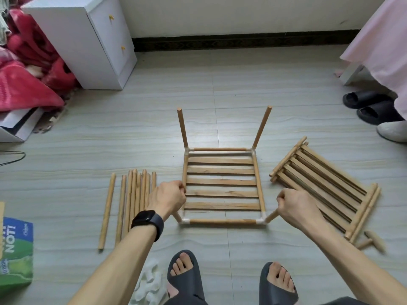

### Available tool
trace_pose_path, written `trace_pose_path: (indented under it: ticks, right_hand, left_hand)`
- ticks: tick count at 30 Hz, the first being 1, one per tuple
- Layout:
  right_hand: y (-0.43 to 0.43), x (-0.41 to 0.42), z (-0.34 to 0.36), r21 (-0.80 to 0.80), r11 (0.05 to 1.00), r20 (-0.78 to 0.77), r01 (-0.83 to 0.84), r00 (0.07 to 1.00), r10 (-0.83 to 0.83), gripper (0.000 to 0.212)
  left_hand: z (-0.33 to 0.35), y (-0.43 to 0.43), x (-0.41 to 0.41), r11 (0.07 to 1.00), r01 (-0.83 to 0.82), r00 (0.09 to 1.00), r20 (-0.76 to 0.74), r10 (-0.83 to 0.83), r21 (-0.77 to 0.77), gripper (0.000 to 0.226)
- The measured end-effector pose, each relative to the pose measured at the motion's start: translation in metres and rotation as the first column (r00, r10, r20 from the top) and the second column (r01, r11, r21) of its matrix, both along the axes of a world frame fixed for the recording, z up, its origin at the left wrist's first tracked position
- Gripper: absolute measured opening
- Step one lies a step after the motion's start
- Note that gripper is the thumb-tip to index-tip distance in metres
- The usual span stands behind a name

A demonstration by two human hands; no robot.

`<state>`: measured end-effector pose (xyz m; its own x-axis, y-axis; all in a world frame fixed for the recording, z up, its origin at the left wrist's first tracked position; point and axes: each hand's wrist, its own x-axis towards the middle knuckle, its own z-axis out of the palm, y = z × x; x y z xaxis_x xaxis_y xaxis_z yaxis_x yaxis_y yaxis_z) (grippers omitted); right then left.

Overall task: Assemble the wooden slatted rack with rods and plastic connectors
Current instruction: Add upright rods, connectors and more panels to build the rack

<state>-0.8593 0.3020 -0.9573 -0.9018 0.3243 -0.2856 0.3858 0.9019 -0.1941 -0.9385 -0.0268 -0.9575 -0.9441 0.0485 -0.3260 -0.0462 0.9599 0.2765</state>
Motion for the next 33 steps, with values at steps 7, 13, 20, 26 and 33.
trace_pose_path:
  ticks: [7,13,20,26,33]
  right_hand:
    - [0.004,0.007,-0.003,-0.049,0.998,-0.007,0.031,0.999,-0.032,0.016]
    - [0.015,0.023,0.002,-0.054,0.998,-0.018,0.032,0.999,-0.033,0.017]
    - [0.002,0.022,-0.007,-0.038,0.999,-0.044,0.017,0.999,-0.018,0.019]
    - [-0.001,0.012,0.014,0.319,0.942,-0.005,-0.104,0.994,0.111,0.020]
    - [-0.062,-0.006,-0.017,0.379,0.853,-0.183,-0.359,0.874,0.450,0.030]
  left_hand:
    - [0.002,0.000,0.011,0.999,-0.054,0.999,0.005,0.054,-0.003,0.024]
    - [-0.002,-0.006,0.015,0.994,-0.107,0.994,0.009,0.107,0.027,0.025]
    - [-0.007,-0.003,0.015,0.996,-0.081,0.997,0.013,0.081,0.030,0.023]
    - [0.004,-0.016,-0.004,0.827,-0.281,0.952,0.250,0.176,0.488,0.028]
    - [-0.023,-0.084,0.015,0.659,-0.544,0.839,0.333,0.430,0.520,0.031]
